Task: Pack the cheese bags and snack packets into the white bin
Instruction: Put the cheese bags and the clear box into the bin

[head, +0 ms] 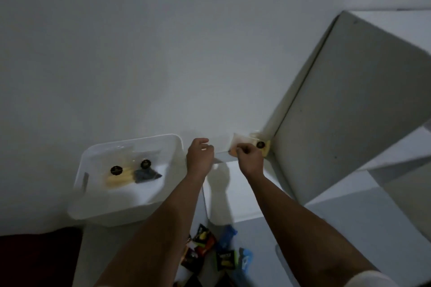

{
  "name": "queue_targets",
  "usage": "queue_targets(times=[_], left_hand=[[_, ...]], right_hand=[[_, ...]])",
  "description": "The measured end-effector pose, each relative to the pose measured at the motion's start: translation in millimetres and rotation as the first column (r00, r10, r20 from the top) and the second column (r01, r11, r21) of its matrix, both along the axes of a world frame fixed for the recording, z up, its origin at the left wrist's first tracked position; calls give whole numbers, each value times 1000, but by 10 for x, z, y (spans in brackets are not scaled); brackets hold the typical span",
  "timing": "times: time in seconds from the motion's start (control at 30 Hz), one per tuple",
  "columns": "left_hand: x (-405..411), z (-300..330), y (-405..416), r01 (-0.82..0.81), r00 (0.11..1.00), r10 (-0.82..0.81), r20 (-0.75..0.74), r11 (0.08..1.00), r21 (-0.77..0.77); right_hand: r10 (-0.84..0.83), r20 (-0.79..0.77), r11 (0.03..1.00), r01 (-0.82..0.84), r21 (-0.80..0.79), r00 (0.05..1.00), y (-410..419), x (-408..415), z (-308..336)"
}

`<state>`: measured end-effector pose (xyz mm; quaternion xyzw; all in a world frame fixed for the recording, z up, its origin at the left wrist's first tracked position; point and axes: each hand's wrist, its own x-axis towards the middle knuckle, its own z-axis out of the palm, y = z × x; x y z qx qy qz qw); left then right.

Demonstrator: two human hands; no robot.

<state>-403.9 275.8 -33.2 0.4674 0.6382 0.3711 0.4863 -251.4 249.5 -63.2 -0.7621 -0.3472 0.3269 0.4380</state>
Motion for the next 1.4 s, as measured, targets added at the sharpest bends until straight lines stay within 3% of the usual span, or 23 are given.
queue_targets(times=[0.2,0.53,0.83,1.1,1.23,1.4], left_hand=[[746,-408,80,74,997,-75,-5,988,-136],[1387,-1023,665,9,992,-36,-118,974,-224],[1693,-1479,948,-39,987,-11,-161,952,-303],[1808,-1573,983,-30,984,-1,-177,984,-175],[1830,-1480,966,-23,995,9,-94,989,-145],[1812,-1460,921,-34,998,42,56,990,-137]], right_hand=[[-163,-39,980,157,-120,986,-87,1008,-179],[-61,-1,962,59,-268,998,586,1739,-796],[-134,-43,971,122,-207,990,935,1758,-1271],[-120,-86,971,99,-216,989,1027,1773,-1325],[-103,-53,982,93,-164,993,1012,1702,-1260],[88,-160,996,-91,-8,983,916,1609,-1279]])
